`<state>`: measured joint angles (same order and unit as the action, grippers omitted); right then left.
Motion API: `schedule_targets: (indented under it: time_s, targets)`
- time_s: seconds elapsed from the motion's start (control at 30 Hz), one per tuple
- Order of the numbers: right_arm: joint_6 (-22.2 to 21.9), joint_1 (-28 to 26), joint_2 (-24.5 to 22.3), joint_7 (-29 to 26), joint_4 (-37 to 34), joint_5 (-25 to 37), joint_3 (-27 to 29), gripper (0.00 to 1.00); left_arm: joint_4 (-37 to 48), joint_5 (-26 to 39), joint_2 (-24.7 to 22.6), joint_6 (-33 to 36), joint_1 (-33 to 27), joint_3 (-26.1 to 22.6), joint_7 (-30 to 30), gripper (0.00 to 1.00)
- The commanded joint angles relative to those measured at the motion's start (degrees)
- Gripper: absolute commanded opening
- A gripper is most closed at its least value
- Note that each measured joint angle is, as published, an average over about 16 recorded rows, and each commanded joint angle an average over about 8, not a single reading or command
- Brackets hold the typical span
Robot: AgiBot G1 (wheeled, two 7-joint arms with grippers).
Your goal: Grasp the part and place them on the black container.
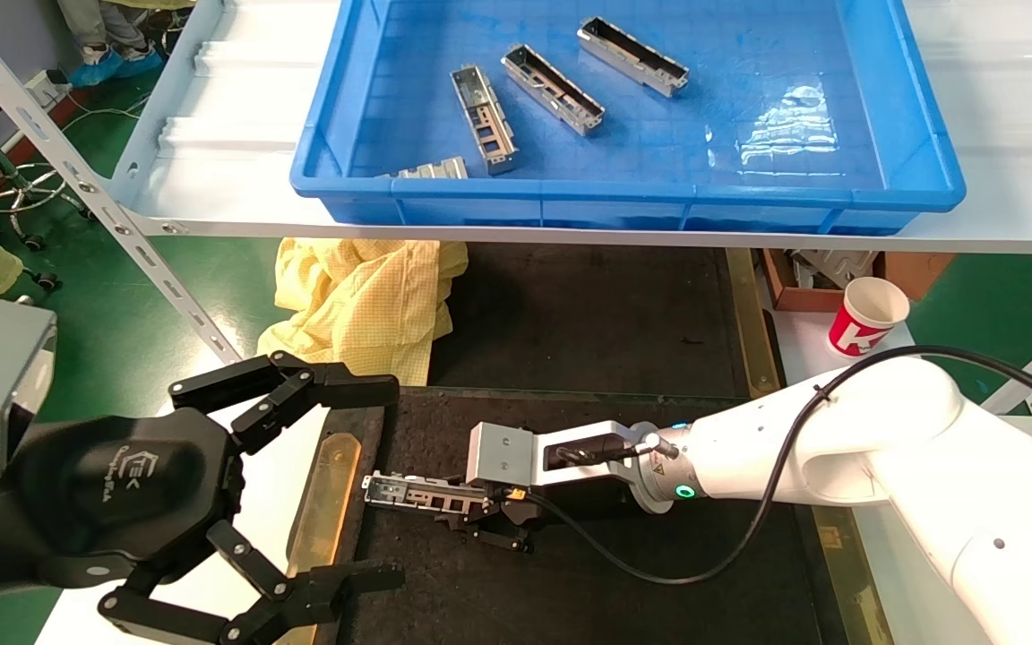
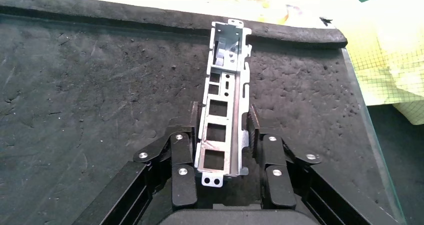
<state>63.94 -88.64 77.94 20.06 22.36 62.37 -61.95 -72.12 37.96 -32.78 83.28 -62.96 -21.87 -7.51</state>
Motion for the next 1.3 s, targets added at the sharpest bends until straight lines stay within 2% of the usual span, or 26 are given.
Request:
schedule_targets:
  time_s: [0.03, 0.6, 1.03, 1.3]
  targets:
    - [-0.04, -0.18, -0.02, -0.04, 0.32, -0.39, -0.52, 1.00, 0.00, 0.00, 0.00, 0.00, 0.00, 0.00, 0.00, 1.00]
    - [7.49, -3.48, -1.28, 1.69, -1.44, -7.71, 0.17, 1.00, 0.01, -0.01, 0.01, -0.01, 0.01, 0.00, 0.00, 1.00]
    - [7.69, -3.17, -1.75, 1.37, -0.98, -7.96, 0.76, 1.00, 0.01, -0.03, 0.01, -0.02, 0.01, 0.00, 0.01, 1.00]
    - [9.17, 0.02, -6.12, -2.04, 4.52, -9.30, 5.52, 1.00, 0.02, -0.03, 0.01, -0.02, 0.01, 0.00, 0.01, 1.00]
